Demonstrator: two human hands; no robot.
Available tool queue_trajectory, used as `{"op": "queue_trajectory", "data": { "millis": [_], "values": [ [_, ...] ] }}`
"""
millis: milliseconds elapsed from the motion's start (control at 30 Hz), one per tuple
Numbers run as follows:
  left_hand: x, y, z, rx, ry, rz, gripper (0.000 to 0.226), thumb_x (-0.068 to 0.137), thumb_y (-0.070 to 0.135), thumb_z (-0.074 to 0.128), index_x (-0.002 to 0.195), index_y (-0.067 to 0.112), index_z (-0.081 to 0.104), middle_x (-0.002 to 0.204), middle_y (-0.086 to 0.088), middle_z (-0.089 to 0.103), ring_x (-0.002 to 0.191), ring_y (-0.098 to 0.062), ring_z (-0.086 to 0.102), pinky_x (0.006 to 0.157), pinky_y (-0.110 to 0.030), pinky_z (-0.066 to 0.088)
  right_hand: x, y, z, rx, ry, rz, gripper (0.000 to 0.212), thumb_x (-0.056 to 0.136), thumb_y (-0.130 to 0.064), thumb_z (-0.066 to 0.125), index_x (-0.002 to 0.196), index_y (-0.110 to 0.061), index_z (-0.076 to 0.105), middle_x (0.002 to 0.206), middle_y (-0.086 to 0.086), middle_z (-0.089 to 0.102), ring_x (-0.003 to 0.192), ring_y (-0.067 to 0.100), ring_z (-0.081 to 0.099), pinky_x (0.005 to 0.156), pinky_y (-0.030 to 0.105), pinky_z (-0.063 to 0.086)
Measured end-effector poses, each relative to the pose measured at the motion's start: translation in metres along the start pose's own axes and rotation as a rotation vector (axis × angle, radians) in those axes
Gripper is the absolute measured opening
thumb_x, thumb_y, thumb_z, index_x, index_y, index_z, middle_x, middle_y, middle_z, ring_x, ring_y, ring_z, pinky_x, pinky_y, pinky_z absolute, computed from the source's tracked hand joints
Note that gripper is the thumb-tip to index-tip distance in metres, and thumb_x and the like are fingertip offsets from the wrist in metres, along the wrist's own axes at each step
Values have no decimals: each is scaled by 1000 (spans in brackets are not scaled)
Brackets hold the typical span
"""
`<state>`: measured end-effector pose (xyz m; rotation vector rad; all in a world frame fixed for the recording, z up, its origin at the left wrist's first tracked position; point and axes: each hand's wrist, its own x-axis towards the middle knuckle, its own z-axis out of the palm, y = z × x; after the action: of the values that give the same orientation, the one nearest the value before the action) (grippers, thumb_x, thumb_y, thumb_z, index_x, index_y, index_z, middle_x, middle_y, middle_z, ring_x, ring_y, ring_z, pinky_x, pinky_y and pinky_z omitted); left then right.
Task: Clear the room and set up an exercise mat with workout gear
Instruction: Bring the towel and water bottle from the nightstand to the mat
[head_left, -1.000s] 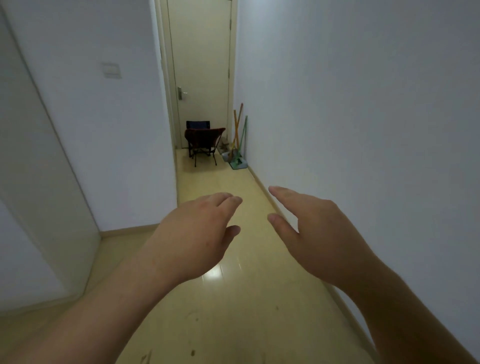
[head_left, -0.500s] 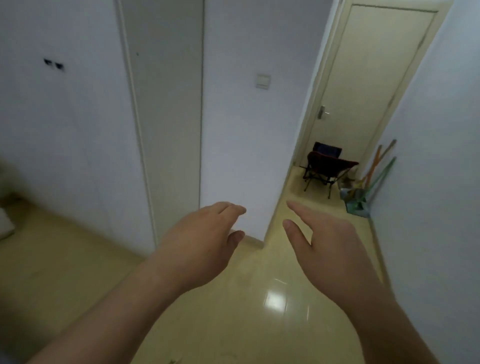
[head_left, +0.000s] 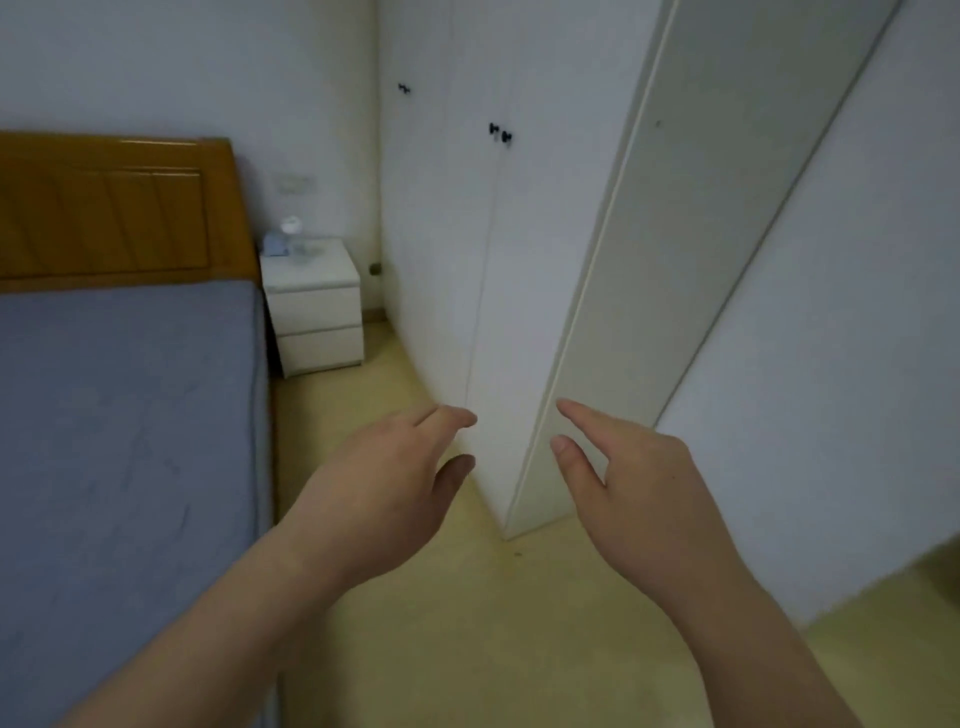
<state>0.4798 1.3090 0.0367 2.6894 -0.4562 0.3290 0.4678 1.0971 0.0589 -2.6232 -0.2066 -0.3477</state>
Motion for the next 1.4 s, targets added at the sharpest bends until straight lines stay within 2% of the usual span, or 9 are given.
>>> {"op": "queue_trajectory", "data": {
  "millis": [133,300,467,633,833,1000,1133,1300,1400],
  "values": [
    [50,-71,3,-15,60,-123,42,101,44,46,142,34,45,137,17,53,103,-7,59,85,-23,47,91,-19,44,21,-19,-90,43,101,-41,49,143,-32,54,139,-8,61,126,12,57,107,32,44],
    [130,-147,-2,3,87,-189,42,102,43,46,142,32,46,139,15,52,120,-10,55,93,-29,49,195,-42,91,20,-60,-150,43,103,-41,48,144,-32,54,137,-9,62,123,12,59,103,28,43],
    [211,-208,-2,4,73,-220,41,102,43,46,141,33,47,139,15,52,115,-7,56,89,-23,47,296,-55,132,52,-114,-146,43,103,-42,47,145,-33,53,129,-6,67,108,13,63,94,25,45],
    [294,-279,9,19,73,-242,41,102,42,46,141,31,47,140,14,53,119,-8,55,93,-24,48,401,-58,180,71,-137,-166,44,103,-42,47,146,-32,52,135,-8,63,111,12,63,97,25,45],
    [401,-371,3,64,81,-342,40,102,38,48,142,30,48,136,10,55,115,-12,56,87,-24,45,554,-69,245,169,-119,-211,44,103,-41,49,145,-30,53,124,-2,70,100,16,67,96,28,48],
    [469,-454,-25,111,88,-436,41,103,40,46,143,32,46,142,13,50,123,-10,52,91,-22,42,668,-107,291,239,-164,-248,43,102,-40,51,144,-29,54,108,-2,74,86,17,68,92,34,53],
    [503,-518,-36,77,105,-507,41,102,40,46,142,32,47,140,12,52,117,-9,54,92,-25,46,738,-139,334,242,-206,-293,44,101,-43,52,145,-34,53,100,-1,73,81,10,62,81,27,51],
    [557,-620,-32,59,144,-525,40,102,41,47,141,31,48,132,10,57,115,-10,55,91,-26,48,829,-175,402,222,-202,-326,45,100,-44,53,144,-35,53,104,0,74,83,18,65,82,30,54],
    [597,-685,-34,41,143,-499,41,102,39,49,141,30,48,137,10,55,117,-9,55,94,-26,47,886,-202,437,210,-199,-309,46,100,-43,54,145,-33,53,106,1,74,85,19,66,84,31,54]
  ]
}}
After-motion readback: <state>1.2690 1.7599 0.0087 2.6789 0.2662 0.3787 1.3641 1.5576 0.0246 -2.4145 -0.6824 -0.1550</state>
